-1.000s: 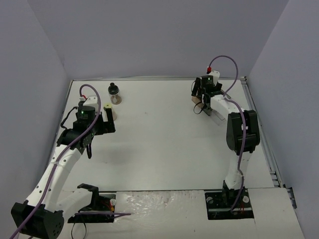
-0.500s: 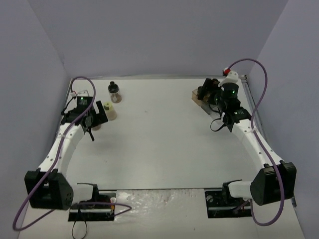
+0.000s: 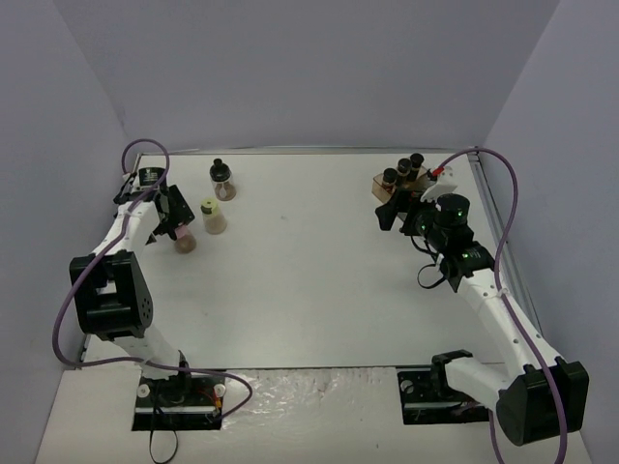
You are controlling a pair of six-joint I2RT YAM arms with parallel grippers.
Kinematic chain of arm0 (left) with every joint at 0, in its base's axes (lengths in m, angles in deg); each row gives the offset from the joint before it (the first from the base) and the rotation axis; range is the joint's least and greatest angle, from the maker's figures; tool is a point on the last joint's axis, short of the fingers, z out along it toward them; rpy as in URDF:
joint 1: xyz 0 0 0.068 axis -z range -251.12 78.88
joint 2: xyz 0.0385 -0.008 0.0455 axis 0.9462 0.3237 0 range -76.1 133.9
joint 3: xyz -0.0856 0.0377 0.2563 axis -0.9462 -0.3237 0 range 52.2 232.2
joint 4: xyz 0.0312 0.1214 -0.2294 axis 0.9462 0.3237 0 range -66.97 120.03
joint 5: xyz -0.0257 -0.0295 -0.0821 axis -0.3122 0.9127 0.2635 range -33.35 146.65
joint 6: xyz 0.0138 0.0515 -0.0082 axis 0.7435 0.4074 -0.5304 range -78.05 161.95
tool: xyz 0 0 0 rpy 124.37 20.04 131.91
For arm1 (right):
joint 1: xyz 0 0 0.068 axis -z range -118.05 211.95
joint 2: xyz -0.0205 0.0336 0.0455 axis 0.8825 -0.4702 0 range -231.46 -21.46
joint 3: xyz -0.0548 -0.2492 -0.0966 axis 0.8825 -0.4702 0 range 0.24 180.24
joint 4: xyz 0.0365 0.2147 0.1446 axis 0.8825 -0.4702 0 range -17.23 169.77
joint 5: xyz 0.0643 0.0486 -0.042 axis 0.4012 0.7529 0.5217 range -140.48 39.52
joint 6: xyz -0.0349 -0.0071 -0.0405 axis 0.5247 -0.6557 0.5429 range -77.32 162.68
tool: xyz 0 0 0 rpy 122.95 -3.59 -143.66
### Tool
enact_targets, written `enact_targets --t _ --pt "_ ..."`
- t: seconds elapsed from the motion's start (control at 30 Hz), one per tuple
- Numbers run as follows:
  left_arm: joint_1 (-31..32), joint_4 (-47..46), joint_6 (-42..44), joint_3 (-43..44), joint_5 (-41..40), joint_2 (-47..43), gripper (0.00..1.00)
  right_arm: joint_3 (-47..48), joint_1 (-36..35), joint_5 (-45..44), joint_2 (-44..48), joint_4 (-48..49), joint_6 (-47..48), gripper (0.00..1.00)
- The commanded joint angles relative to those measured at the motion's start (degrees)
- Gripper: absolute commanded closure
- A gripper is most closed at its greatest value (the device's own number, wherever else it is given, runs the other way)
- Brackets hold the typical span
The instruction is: Organize the condiment bottles
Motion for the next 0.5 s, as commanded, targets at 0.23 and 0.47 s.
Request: enact_targets --t 0.23,0.47 --pt "-0.63 -4.17 -1.43 2.71 2.88 2.02 0.44 -0.67 -0.33 1.08 1.93 3.19 1.94 0.0" --pt "2.81 1.48 -2.5 0.95 4.85 -0.54 0.7 -0.86 -0.34 0.9 3.08 3.19 1.84 0.0"
